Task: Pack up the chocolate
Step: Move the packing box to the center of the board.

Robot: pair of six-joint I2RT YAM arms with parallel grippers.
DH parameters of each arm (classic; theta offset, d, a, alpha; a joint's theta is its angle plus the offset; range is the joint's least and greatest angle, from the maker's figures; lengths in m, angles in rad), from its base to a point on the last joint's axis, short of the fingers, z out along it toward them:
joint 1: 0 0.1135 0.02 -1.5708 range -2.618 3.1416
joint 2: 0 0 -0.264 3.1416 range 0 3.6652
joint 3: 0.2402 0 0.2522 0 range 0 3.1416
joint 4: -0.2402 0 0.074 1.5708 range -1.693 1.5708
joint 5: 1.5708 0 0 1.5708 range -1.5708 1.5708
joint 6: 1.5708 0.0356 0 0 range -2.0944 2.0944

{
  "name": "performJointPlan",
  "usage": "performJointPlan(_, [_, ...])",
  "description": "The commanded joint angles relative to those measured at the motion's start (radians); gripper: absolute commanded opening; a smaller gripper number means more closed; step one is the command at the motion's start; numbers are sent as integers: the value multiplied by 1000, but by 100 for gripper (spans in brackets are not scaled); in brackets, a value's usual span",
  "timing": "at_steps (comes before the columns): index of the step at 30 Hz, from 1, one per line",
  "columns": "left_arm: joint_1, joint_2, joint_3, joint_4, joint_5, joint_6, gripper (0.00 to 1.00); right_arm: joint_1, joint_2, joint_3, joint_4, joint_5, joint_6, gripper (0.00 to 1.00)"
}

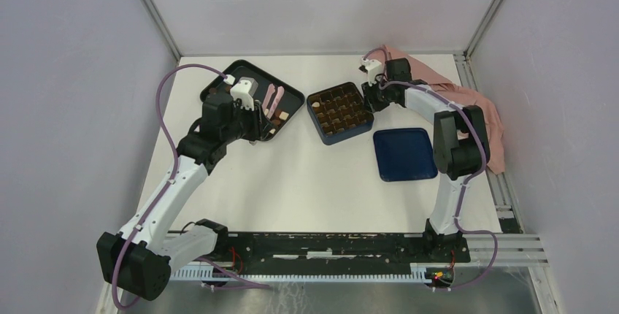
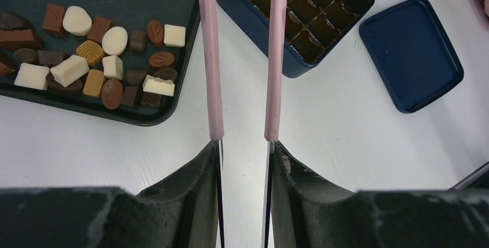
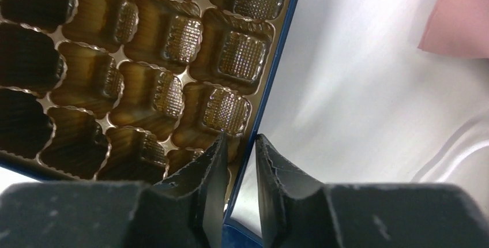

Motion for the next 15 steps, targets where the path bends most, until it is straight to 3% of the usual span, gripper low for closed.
performJointPlan(1, [5,-13,4,46,-11,58,39,5,-48,-38,-9,12,-14,27])
performJointPlan(15, [5,-12,4,47,-13,59,38,30,-235,-297,0,-95,-44,22])
